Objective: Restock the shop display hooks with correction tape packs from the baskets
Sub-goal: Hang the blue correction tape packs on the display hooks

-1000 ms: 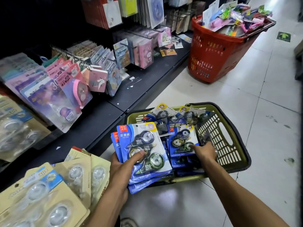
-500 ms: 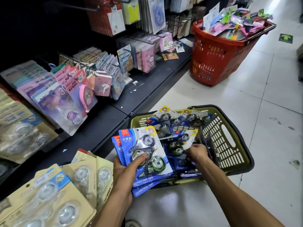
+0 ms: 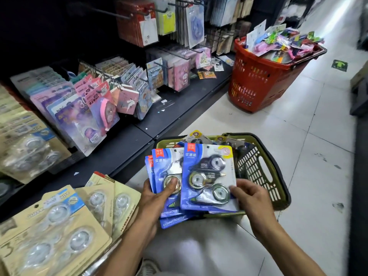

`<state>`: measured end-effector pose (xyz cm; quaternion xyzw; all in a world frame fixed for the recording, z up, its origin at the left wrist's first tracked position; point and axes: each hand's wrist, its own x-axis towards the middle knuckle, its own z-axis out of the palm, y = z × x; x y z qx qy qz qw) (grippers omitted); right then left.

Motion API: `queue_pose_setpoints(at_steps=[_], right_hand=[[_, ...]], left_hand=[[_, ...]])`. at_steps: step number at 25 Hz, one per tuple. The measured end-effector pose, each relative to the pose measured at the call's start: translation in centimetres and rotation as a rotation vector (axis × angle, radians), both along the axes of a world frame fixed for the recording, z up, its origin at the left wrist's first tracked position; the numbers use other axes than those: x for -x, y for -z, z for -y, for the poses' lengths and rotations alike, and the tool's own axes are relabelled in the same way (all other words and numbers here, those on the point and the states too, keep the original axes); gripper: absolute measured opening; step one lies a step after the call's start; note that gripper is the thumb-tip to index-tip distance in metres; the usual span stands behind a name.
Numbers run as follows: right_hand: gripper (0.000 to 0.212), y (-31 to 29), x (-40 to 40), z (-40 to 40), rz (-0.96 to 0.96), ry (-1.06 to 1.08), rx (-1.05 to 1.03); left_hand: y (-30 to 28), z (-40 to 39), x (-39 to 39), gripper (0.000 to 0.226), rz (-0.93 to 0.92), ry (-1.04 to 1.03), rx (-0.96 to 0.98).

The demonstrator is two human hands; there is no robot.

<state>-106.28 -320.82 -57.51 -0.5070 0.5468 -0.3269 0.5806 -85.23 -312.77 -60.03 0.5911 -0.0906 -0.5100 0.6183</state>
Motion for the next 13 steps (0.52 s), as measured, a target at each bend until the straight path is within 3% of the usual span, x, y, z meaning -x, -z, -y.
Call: queue_pose_setpoints(at_steps=[6, 9, 10, 11, 13], right_hand=[[0.011, -0.1, -4.8, -0.2, -0.060, -0.320, 0.073], [0.015, 1.6, -6.6, 1.6, 0.038, -0.223, -0.044], [0.009, 2.9, -7.1, 2.8, -0.054, -0.174, 0.052], [0.012, 4.6, -7.6, 4.3, -0.299, -0.186, 0.235], [0.049, 7.9, -8.4, 6.9, -0.808, -0.407, 0.503]], left_hand=[[-1.9, -1.0, -3.6, 0.064, -0.037, 0.078, 0.039], [-2.4, -0.8, -4.9, 0.065, 0.026, -0.026, 0.007], [-2.6, -0.7, -5.4, 0.057, 0.051, -0.069, 0.013], [-2.8, -0.6, -5.9, 0.046, 0.071, -0.114, 0.020], [-3.3, -0.6, -7.1, 0.036, 0.092, -0.190, 0.022]])
